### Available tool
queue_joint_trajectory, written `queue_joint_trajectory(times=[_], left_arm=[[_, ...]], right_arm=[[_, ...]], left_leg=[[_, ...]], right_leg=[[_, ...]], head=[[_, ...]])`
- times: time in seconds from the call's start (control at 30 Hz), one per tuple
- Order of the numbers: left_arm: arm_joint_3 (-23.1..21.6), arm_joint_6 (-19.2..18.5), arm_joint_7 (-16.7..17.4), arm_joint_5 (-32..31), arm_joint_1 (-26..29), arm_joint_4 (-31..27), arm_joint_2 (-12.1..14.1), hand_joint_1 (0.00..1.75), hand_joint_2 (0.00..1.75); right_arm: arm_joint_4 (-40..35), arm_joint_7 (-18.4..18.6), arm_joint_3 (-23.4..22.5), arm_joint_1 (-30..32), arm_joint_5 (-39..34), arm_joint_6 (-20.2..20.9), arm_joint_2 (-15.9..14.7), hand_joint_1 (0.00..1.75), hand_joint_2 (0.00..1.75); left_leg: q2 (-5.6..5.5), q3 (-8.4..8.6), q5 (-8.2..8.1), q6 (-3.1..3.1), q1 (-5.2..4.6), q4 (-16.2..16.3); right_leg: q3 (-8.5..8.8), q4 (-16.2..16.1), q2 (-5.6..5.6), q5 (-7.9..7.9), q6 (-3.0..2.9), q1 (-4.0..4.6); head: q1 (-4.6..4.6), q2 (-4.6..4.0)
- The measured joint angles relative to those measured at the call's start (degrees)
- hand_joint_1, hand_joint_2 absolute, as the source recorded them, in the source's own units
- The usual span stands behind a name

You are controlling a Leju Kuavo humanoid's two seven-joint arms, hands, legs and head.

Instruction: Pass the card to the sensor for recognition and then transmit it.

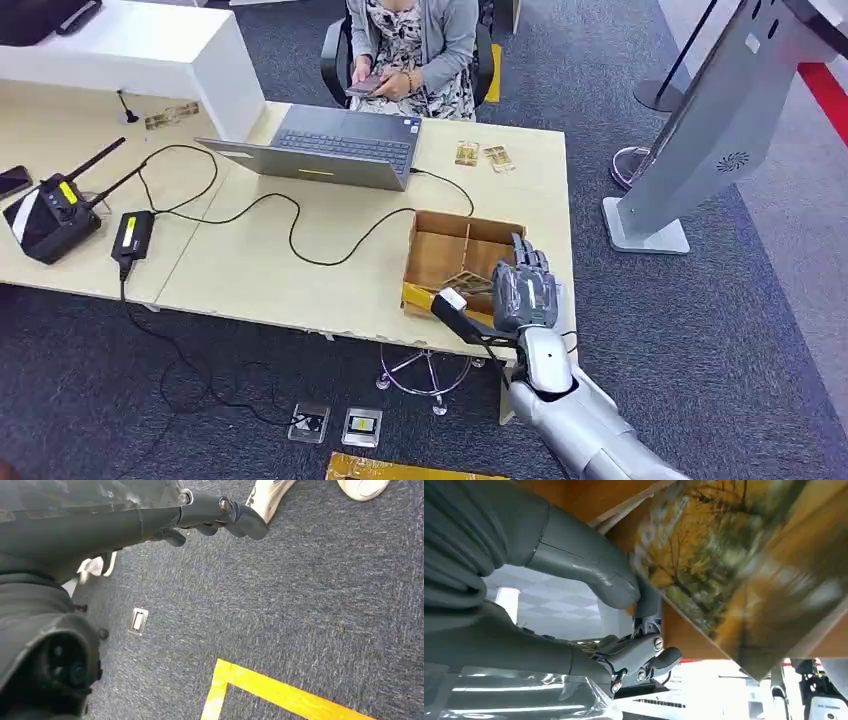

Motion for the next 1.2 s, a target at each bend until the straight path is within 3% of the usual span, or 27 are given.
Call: queue_joint_trajectory(times=[0.43,0.47,0.5,0.57,0.6,0.73,0.77,0.87,1.07,1.2], left_arm=[[0.0,-0.11,0.0,-0.52,-0.01,0.0,0.0,0.0,0.0],[0.0,-0.13,0.0,-0.55,-0.01,0.0,0.0,0.0,0.0],[0.0,-0.13,-0.02,-0.59,-0.01,0.0,0.0,0.0,0.0],[0.0,-0.11,-0.18,-0.68,-0.01,0.0,0.0,0.0,0.0],[0.0,-0.11,-0.24,-0.77,-0.02,0.0,0.0,0.0,0.0],[0.0,-0.09,-0.42,-1.05,-0.02,0.0,0.0,0.0,0.0],[0.0,-0.11,-0.42,-1.07,-0.02,0.0,0.0,0.0,0.0],[0.0,-0.2,-0.42,-1.07,-0.06,0.0,0.0,0.0,0.0],[0.0,-0.63,-0.42,-1.07,-0.03,0.0,0.0,0.0,0.0],[0.0,-0.7,-0.42,-1.07,-0.02,0.0,0.04,0.0,0.0]], right_arm=[[0.9,-1.47,0.0,-0.02,-1.38,-0.98,0.15,1.75,1.75],[0.96,-1.55,0.0,-0.02,-1.49,-1.07,0.17,1.64,1.75],[1.03,-1.77,0.0,-0.02,-1.77,-1.2,0.17,0.0,1.75],[1.14,-1.92,0.02,0.03,-1.95,-1.55,0.24,0.0,1.75],[1.22,-1.9,0.02,0.09,-1.95,-1.9,0.33,0.0,0.0],[1.42,-0.7,0.02,0.05,-0.94,-3.78,0.46,0.0,0.0],[1.42,-0.33,0.02,-0.03,-0.47,-3.8,0.44,0.0,1.75],[1.4,1.15,0.02,-0.53,1.61,-3.13,0.11,0.0,1.75],[-2.5,5.33,-0.13,-3.39,9.2,4.7,-4.48,0.0,1.75],[-5.27,6.47,-0.57,-3.98,11.26,7.28,-7.26,0.0,1.75]], left_leg=[[0.0,0.02,0.0,0.0,0.0,0.0],[0.0,0.02,0.0,0.0,0.0,0.0],[0.0,0.02,0.0,0.0,0.0,0.0],[0.01,0.02,0.0,0.0,0.0,0.0],[0.01,0.03,0.0,0.0,0.0,0.0],[0.07,0.08,0.0,0.0,0.0,0.0],[0.13,0.09,0.0,0.0,0.0,0.0],[0.2,0.15,0.0,0.0,0.0,0.0],[0.23,0.32,0.03,0.02,-0.01,0.0],[0.22,0.31,0.05,0.05,-0.04,0.02]], right_leg=[[0.01,0.0,0.01,0.0,0.0,0.0],[0.01,0.0,0.01,0.0,0.0,0.0],[0.01,0.0,0.01,0.0,0.0,0.0],[0.0,0.0,0.03,0.0,0.0,0.0],[0.01,0.0,0.03,0.0,0.0,0.0],[0.03,0.0,0.13,0.0,0.0,0.0],[0.02,0.0,0.18,0.01,-0.01,0.0],[0.03,0.0,0.23,0.05,-0.06,0.0],[0.24,-0.02,0.19,0.12,-0.02,-0.02],[0.25,-0.02,0.19,0.2,0.01,-0.05]], head=[[0.0,0.0],[0.0,0.0],[0.0,0.0],[0.0,0.0],[0.0,0.0],[0.0,0.0],[0.0,0.0],[0.0,0.0],[0.0,0.0],[0.0,0.0]])
